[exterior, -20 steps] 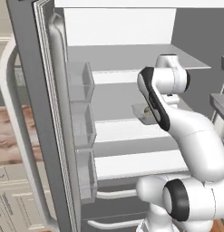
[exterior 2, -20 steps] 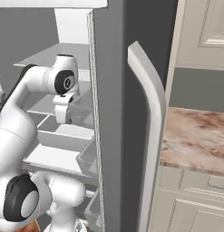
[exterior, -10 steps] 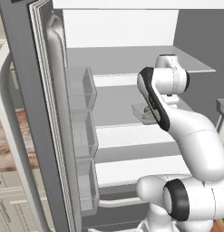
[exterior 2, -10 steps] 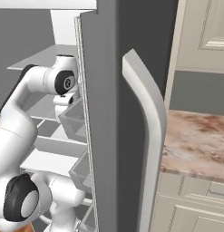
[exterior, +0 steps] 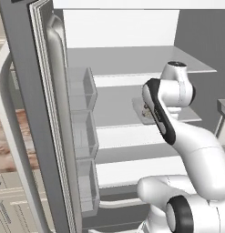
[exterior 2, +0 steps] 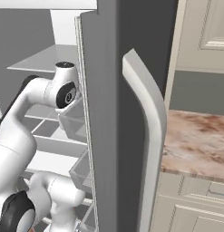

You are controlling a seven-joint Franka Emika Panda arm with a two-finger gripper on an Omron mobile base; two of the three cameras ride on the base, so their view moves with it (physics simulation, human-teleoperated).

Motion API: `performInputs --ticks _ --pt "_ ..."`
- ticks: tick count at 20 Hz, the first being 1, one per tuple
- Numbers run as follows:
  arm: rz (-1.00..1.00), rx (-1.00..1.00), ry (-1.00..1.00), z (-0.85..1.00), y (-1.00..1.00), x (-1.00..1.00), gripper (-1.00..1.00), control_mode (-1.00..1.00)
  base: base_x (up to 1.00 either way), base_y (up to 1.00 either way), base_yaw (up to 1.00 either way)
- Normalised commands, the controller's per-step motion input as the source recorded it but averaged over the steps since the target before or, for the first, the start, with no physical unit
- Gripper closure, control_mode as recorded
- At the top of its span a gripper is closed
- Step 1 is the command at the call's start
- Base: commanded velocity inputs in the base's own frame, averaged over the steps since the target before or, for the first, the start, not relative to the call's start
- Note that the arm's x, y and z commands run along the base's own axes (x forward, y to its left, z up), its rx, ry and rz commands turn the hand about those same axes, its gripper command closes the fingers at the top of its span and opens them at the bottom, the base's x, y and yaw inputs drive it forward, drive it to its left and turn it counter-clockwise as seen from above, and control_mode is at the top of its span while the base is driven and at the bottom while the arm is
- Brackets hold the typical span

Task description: Place two dumplings into each of the tupperware containers and then place the containers in the fridge.

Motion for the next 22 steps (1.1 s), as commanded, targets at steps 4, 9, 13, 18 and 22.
performInputs --ticks 4,9,13,18,22 --pt "0.05 0.09 -0.33 -0.08 -0.23 0.25 1.0 -1.0 0.0 0.0 0.0" --pt "0.0 0.01 -0.05 -0.02 -0.05 0.73 1.0 -1.0 0.0 0.0 0.0" --pt "0.0 0.0 -0.06 -0.06 0.02 0.8 1.0 -1.0 0.0 0.0 0.0" --pt "0.0 0.0 -0.03 -0.26 0.03 0.64 1.0 -1.0 0.0 0.0 0.0" --pt "0.0 0.0 -0.02 -0.58 0.14 0.42 1.0 -1.0 0.0 0.0 0.0"
